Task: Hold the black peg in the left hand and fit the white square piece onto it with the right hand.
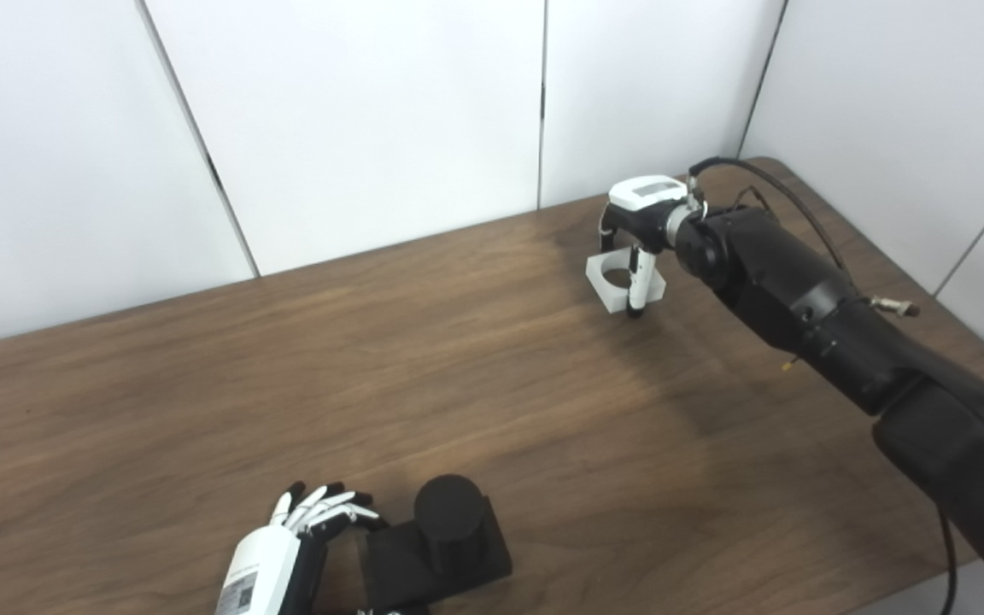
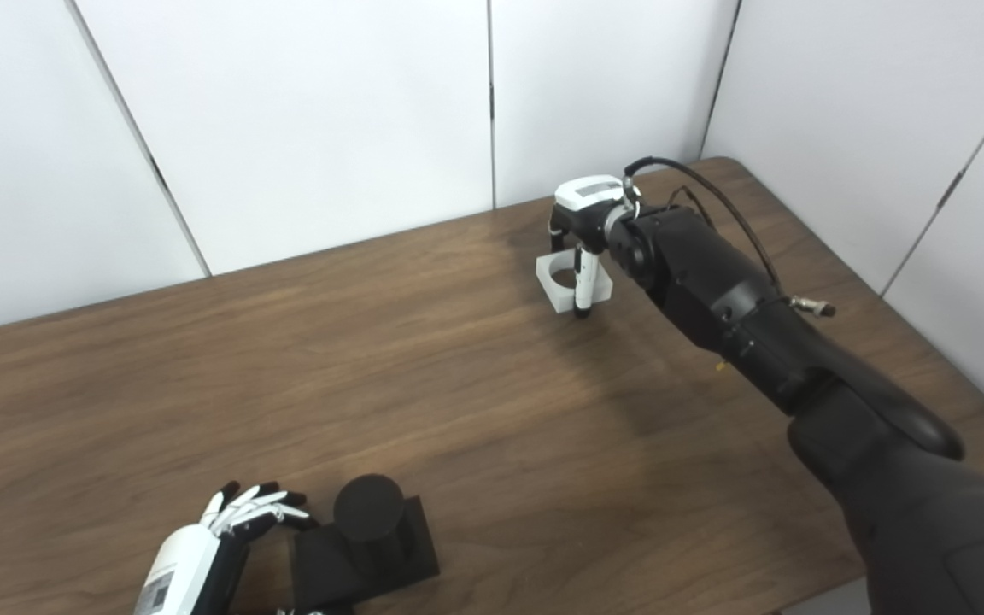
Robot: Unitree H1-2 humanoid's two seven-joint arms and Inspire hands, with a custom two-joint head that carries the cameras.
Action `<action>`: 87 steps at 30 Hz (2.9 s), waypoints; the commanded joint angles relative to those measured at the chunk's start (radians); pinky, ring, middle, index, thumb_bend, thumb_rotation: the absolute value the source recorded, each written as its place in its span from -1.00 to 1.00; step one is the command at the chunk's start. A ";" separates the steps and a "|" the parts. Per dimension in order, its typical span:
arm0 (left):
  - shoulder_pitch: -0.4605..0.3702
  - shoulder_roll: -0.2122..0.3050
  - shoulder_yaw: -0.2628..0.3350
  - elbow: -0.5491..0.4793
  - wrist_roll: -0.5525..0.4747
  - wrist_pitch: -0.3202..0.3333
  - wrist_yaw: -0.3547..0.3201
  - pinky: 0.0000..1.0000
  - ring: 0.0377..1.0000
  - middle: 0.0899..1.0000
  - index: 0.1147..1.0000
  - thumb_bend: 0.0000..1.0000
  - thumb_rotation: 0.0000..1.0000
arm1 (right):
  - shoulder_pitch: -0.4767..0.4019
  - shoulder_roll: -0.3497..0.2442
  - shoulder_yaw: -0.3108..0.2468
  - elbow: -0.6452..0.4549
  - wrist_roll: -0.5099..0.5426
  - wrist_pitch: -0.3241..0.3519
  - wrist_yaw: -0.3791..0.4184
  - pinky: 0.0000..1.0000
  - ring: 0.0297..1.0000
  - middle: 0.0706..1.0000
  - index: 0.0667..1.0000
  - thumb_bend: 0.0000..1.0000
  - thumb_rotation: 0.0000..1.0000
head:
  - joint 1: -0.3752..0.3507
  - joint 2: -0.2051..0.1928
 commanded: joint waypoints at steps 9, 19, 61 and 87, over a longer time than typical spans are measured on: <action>0.009 0.000 -0.006 0.011 0.022 0.021 -0.016 1.00 0.76 0.55 -0.16 0.03 -0.92 | -0.003 -0.032 -0.025 -0.048 -0.001 -0.057 -0.053 0.81 0.78 0.57 -0.10 0.04 -0.74 | 0.021 0.006; 0.006 -0.017 -0.008 0.006 0.031 0.034 -0.030 1.00 0.76 0.55 -0.16 0.03 -0.92 | 0.041 -0.098 -0.054 -0.484 0.010 -0.037 0.186 1.00 0.72 0.54 -0.10 0.04 -0.74 | 0.060 0.023; -0.058 -0.091 -0.068 -0.011 0.076 0.157 -0.075 1.00 0.80 0.59 -0.15 0.02 -0.89 | -0.177 0.056 0.036 -1.278 0.097 0.201 0.828 1.00 0.60 0.46 -0.11 0.04 -0.74 | 0.265 0.272; -0.068 -0.085 -0.078 -0.031 0.086 0.180 -0.082 1.00 0.79 0.59 -0.15 0.01 -0.89 | -0.041 0.099 0.106 -1.181 0.048 0.165 0.788 1.00 0.64 0.45 -0.11 0.05 -0.73 | 0.255 0.297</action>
